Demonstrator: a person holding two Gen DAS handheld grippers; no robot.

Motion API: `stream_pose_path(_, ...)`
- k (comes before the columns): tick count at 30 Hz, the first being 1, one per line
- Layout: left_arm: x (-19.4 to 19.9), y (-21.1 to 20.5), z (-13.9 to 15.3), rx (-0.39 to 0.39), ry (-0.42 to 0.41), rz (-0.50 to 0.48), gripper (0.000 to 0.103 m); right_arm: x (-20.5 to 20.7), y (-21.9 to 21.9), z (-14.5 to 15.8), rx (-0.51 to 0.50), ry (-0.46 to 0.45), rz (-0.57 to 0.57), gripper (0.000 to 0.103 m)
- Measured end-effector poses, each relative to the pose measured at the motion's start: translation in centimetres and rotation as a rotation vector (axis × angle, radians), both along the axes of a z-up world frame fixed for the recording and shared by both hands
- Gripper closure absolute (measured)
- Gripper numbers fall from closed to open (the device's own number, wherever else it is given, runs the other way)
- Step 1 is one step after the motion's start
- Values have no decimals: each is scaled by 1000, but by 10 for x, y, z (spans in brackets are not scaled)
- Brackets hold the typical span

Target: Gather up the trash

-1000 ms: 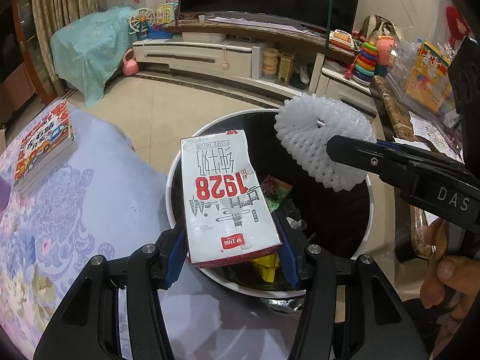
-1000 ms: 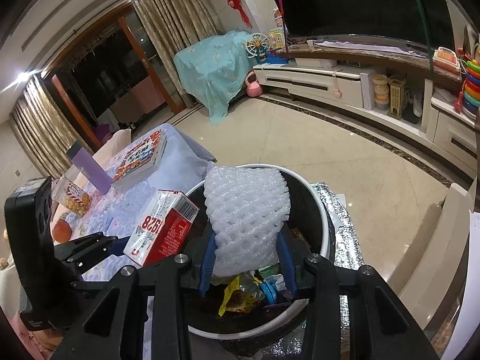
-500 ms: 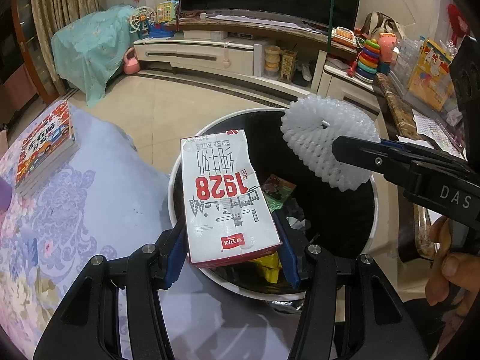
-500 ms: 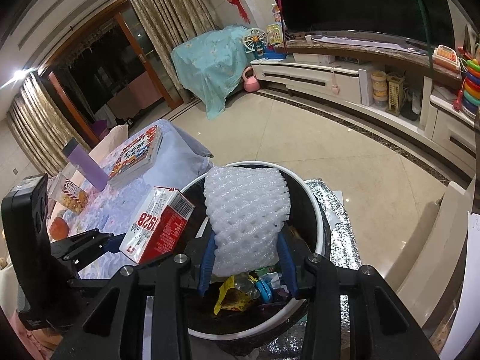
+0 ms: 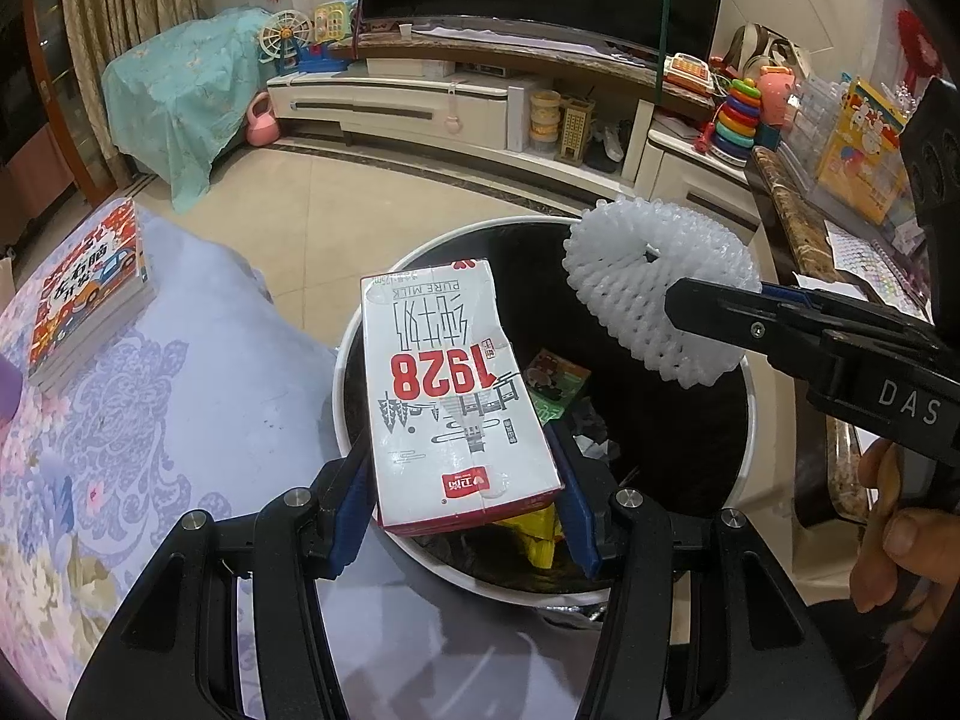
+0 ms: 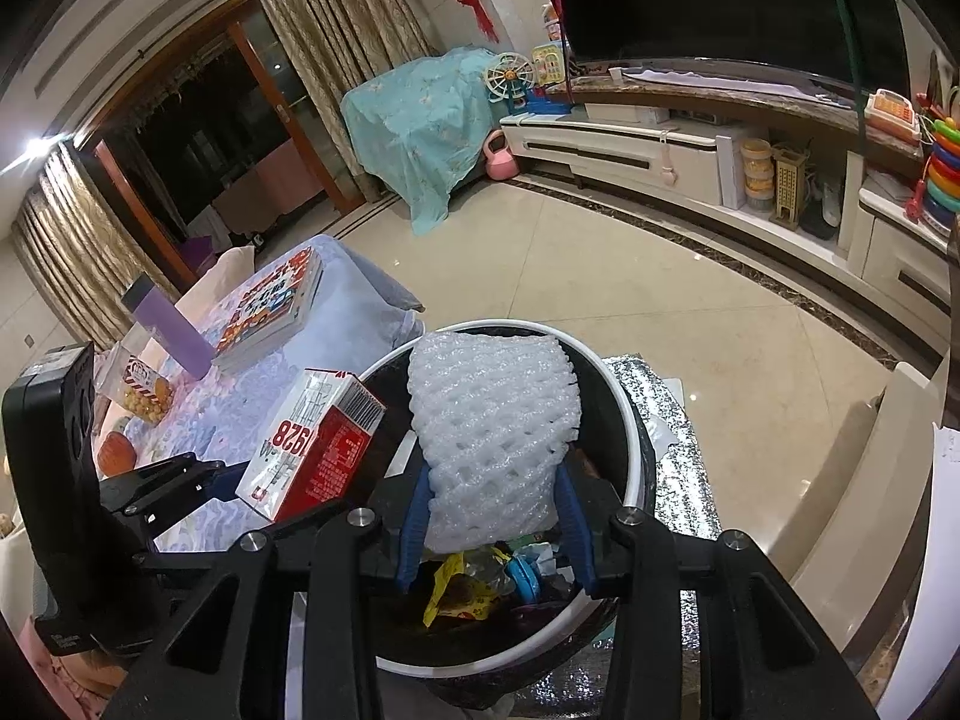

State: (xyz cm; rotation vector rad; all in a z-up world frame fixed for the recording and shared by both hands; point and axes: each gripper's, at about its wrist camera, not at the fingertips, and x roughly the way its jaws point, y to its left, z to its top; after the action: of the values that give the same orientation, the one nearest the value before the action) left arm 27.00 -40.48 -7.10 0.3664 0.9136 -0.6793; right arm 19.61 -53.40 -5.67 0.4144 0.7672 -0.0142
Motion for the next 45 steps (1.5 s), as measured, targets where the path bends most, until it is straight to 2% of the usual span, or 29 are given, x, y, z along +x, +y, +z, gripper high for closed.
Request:
stream_pose_path(8, 2, 1, 0, -5, 9, 2, 50, 1, 1, -1, 2, 6, 0, 62)
stream_pose_path(13, 5, 5, 2, -11, 16, 7, 49, 1, -2, 0, 15, 1, -6, 50)
stream_pose_path(15, 5, 7, 3, -8, 15, 6, 43, 0, -3, 2, 31, -6, -12, 44)
stream_pose_path(16, 4, 9, 5, -4, 7, 11, 36, 1, -4, 3, 34, -8, -14, 44)
stream_pose_path(18, 0, 16, 9, -10, -15, 18, 35, 1, -4, 6, 41, -16, -19, 39)
stream_pose_path(20, -6, 31, 12, -40, -23, 39, 29, -4, -5, 11, 49, -38, -33, 37)
stream_pose_path(24, -18, 58, 13, -93, -27, 78, 29, -14, -6, 16, 77, -73, -57, 25)
stream_pose_path(26, -28, 72, 15, -116, -37, 99, 29, -21, 0, 20, 77, -94, -64, 25)
stream_pose_path(28, -38, 83, 18, -143, -50, 114, 29, -31, 7, 22, 84, -116, -66, 17)
stream_pose_path(33, -69, 124, 30, -217, -90, 176, 28, -57, 25, 26, 92, -146, -88, 11)
stream_pose_path(36, -91, 151, 36, -261, -124, 212, 25, -87, 46, 26, 107, -190, -114, 7)
stream_pose_path(42, -131, 194, 53, -338, -226, 279, 19, -132, 101, 25, 39, -268, -128, 4)
stream_pose_path(45, -156, 212, 71, -368, -345, 296, 13, -144, 117, 37, -29, -295, -131, 4)
